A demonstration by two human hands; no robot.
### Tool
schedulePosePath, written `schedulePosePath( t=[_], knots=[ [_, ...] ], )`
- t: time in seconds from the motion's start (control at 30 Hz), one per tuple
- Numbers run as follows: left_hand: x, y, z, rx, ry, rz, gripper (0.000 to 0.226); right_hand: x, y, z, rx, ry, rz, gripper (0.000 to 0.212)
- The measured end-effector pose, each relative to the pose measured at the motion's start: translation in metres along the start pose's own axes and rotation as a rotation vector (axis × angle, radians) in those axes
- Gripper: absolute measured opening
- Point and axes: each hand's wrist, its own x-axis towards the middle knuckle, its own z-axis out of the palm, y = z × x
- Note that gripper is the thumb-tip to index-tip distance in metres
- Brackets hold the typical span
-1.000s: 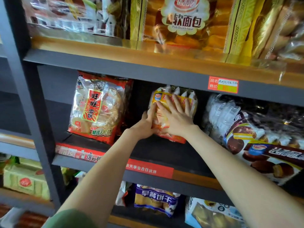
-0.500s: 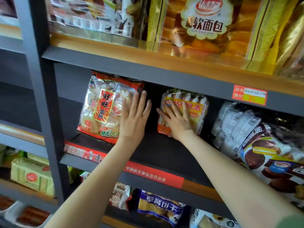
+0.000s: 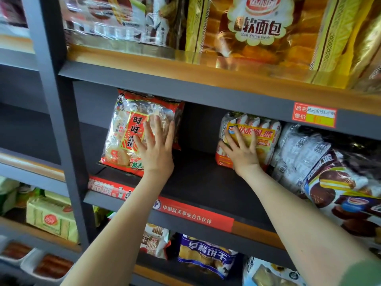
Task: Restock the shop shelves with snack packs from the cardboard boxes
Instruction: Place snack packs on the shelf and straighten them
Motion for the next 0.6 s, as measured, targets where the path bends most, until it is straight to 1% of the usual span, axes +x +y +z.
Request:
schedulePosePath(
  t=[0.1, 0.17, 0.27, 0.3, 0.37, 0.43, 0.5, 0.53, 0.6],
  knots=[
    [-0.004, -0.002, -0.006, -0.098, -0.009, 0.016, 0.104, -0.006, -0.010, -0.012, 0.101, -0.015, 0.018, 0.098],
    [-0.014, -0.005, -0.015, -0.141, -0.021, 0.018, 0.103, -0.013, -0.022, -0.024, 0.230, -0.027, 0.009, 0.096],
    [-0.037, -0.008, -0.032, -0.198, -0.038, 0.003, 0.091, -0.030, -0.045, -0.058, 0.434, -0.040, -0.061, 0.092],
    [-0.048, -0.011, -0.039, -0.248, 0.003, 0.006, 0.085, -0.039, -0.053, -0.072, 0.500, -0.023, -0.080, 0.087],
    [-0.076, -0.022, -0.050, -0.395, 0.148, 0.026, 0.067, -0.063, -0.072, -0.100, 0.643, 0.065, -0.110, 0.072],
    [-0.112, -0.040, -0.053, -0.524, 0.243, 0.024, 0.052, -0.095, -0.094, -0.121, 0.803, 0.210, -0.166, 0.057],
    [-0.156, -0.060, -0.055, -0.590, 0.276, -0.006, 0.044, -0.131, -0.122, -0.136, 0.995, 0.339, -0.257, 0.045],
    [-0.179, -0.071, -0.054, -0.610, 0.288, -0.030, 0.041, -0.148, -0.139, -0.141, 1.081, 0.377, -0.310, 0.040],
    [-0.228, -0.096, -0.049, -0.617, 0.272, -0.098, 0.036, -0.180, -0.177, -0.143, 1.198, 0.387, -0.427, 0.034]
  ],
)
